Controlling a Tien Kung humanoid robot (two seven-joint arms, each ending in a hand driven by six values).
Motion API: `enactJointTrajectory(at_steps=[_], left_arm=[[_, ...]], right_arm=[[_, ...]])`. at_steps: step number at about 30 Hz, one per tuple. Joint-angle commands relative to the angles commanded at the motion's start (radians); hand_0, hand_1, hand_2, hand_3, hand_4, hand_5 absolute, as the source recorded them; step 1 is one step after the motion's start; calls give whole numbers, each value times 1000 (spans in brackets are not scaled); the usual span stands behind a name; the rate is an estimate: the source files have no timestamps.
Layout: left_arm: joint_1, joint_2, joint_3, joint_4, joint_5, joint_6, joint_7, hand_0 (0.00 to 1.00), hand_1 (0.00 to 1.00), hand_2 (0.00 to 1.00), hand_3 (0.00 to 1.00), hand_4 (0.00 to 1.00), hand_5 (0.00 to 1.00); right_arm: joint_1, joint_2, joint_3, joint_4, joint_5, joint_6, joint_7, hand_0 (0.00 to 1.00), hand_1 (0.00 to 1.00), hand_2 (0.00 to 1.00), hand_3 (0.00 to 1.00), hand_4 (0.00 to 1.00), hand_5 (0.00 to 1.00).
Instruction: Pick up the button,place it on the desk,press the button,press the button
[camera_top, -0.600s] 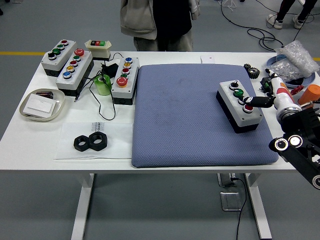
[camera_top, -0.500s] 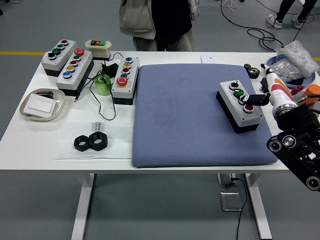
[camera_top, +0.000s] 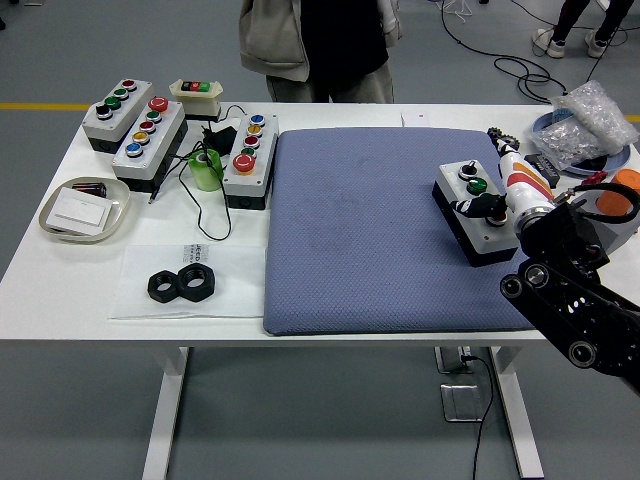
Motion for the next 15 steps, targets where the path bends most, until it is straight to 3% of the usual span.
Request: enactJointTrajectory(at_steps=[6,15], left_arm=[[0,0,0,0,-1,0,0,771,800,881,797,564,998],[-4,1,10,-2,-15,2,-6,771,801,881,797,564,998]], right_arm=[[26,25,-15,-55,11,-1,-8,978,863,964,969,963,218],[86,63,-23,-198,28,28,-15,957,833,942,951,965,221]])
